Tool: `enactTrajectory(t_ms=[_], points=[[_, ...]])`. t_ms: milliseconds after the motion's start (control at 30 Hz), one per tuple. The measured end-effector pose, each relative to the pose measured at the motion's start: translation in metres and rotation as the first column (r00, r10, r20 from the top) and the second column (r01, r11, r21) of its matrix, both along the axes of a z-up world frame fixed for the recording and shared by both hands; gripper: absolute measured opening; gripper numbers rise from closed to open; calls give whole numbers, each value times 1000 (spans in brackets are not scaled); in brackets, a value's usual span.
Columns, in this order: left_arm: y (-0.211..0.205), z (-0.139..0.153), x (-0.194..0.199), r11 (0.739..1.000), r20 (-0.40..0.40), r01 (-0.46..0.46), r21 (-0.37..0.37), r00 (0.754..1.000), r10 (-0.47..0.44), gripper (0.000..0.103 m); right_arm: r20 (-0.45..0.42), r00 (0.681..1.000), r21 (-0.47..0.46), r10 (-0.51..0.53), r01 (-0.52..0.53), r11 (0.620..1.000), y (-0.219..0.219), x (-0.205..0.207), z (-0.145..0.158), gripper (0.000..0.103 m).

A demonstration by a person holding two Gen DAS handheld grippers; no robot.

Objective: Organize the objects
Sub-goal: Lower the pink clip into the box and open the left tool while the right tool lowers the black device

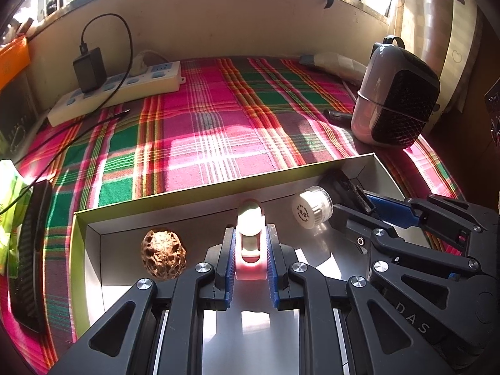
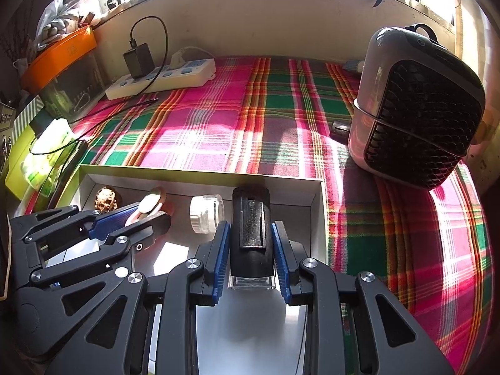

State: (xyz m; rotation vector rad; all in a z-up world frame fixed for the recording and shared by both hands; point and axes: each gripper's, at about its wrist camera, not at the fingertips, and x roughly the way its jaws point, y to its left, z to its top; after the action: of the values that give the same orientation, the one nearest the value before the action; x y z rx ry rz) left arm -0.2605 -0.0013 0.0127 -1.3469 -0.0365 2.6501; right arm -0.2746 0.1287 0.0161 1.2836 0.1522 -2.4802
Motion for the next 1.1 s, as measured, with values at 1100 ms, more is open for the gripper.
enactTrajectory(t_ms=[1100], points=[[1, -1, 0, 1000, 1, -4, -12, 1000, 4, 16, -9, 1000, 23, -6, 6, 1000, -3, 1, -2, 29]])
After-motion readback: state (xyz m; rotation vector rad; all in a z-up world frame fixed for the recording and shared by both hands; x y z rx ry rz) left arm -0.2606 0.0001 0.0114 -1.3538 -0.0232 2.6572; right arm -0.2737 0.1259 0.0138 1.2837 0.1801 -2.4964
